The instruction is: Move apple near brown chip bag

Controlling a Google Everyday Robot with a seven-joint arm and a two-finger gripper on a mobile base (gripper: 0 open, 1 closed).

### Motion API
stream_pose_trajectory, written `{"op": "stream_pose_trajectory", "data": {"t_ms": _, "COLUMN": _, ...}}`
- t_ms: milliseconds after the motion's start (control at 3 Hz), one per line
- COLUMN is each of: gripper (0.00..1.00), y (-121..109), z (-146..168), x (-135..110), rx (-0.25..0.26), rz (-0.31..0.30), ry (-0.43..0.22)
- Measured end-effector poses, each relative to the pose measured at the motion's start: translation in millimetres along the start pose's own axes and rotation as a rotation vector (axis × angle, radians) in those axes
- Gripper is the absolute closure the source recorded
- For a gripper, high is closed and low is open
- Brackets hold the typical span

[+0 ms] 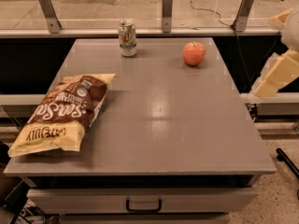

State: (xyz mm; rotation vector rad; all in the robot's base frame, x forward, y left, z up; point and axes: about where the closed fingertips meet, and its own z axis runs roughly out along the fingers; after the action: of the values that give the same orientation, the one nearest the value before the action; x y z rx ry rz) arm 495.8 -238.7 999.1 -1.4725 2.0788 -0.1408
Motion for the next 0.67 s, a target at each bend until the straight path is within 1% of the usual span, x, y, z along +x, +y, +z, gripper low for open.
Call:
{"op": "stream_pose_trajectory", "data": {"t_ms": 333, "gripper": 0.00, "y": -27, "z": 32, "x": 13, "rx": 0.039, "rz": 0.092, "ry": -0.101}}
{"op": "stream_pose_trajectory", "data": {"t_ms": 667, "gripper": 0.00, "y": -53, "z": 67, "x": 30, "rx": 0.073, "rz": 0.226, "ry": -0.199}}
